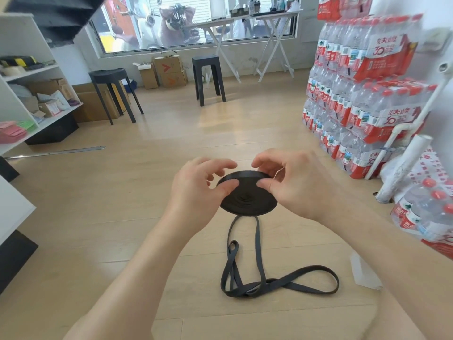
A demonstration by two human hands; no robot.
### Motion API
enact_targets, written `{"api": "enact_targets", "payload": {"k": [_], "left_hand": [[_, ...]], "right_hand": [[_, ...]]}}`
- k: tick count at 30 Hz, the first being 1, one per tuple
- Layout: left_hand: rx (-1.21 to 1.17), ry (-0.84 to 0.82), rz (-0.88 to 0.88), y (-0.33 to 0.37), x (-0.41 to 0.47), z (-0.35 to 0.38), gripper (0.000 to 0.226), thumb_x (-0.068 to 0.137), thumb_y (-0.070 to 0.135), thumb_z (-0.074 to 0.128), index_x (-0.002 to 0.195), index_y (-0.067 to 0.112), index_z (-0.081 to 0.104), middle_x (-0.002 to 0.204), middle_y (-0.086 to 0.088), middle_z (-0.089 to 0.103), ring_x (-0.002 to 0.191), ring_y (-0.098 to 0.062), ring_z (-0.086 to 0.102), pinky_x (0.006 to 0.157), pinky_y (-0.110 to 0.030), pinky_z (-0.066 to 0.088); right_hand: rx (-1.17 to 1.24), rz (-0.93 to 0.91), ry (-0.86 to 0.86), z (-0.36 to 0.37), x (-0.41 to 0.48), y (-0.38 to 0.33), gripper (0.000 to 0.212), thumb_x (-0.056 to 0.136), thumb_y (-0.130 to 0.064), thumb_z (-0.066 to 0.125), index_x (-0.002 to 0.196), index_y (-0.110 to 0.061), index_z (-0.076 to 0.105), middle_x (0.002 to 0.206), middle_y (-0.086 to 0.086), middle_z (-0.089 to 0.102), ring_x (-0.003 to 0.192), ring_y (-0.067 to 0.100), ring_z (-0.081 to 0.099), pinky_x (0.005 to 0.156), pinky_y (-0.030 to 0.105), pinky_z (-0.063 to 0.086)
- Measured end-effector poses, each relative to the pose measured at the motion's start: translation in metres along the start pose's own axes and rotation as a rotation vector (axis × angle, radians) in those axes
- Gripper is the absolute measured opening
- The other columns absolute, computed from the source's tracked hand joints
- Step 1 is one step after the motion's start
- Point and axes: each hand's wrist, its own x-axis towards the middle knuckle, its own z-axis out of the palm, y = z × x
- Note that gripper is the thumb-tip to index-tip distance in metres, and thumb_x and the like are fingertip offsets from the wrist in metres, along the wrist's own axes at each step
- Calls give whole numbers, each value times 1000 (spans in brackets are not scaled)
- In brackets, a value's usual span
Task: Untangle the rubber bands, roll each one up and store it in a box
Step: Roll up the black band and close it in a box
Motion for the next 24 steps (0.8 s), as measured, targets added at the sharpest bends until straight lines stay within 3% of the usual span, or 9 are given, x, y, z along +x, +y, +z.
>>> {"api": "enact_targets", "payload": {"k": [2,5,9,11,14,17,21,24], "left_hand": [[67,-74,162,15,4,7,24,86,19,67,106,30,71,95,13,64,86,-12,53,81,-35,48],[275,-297,275,40,12,25,27,90,31,60,117,31,64,103,12,65,90,-10,52,82,-34,47],[328,-533,343,77,19,72,18,92,33,56,102,25,69,81,2,67,78,-18,56,71,-36,48],[254,-572,329,90,22,101,17,91,30,57,100,24,70,79,0,68,77,-20,57,70,-36,48],[149,-570,297,105,26,156,11,88,24,60,91,22,71,77,-1,67,81,-25,58,72,-39,49],[21,-630,208,123,25,213,11,88,17,60,82,21,69,72,0,64,77,-25,59,70,-41,51],[-65,-683,135,138,15,286,13,88,15,61,88,19,74,77,0,69,78,-21,63,72,-39,53],[-69,-772,114,135,0,337,13,89,13,61,87,18,72,74,2,67,75,-20,61,69,-33,49]], "right_hand": [[-93,-36,-56,-12,-8,3,22,79,-6,73,95,-20,67,80,-9,64,71,5,60,67,13,47],[-162,-22,-107,-35,-22,18,21,81,-7,72,88,-23,60,76,-11,60,72,9,59,66,23,49],[-243,59,-148,-69,-42,49,18,78,-11,73,84,-21,60,75,-11,61,73,13,60,70,39,52],[-243,113,-162,-87,-53,68,15,76,-12,75,82,-21,65,75,-12,63,73,10,61,74,37,52],[-110,240,-103,-115,-77,103,10,76,-9,77,84,-13,74,77,-8,69,78,5,63,71,19,51],[4,398,-34,-135,-108,143,14,82,-15,74,93,-23,77,78,-20,68,81,1,63,70,8,47],[128,571,17,-145,-157,204,29,85,-16,72,105,-37,74,88,-13,73,78,-2,66,72,11,50],[189,712,97,-132,-190,248,33,81,-13,74,100,-39,75,91,-16,73,87,0,67,84,23,53]]}}
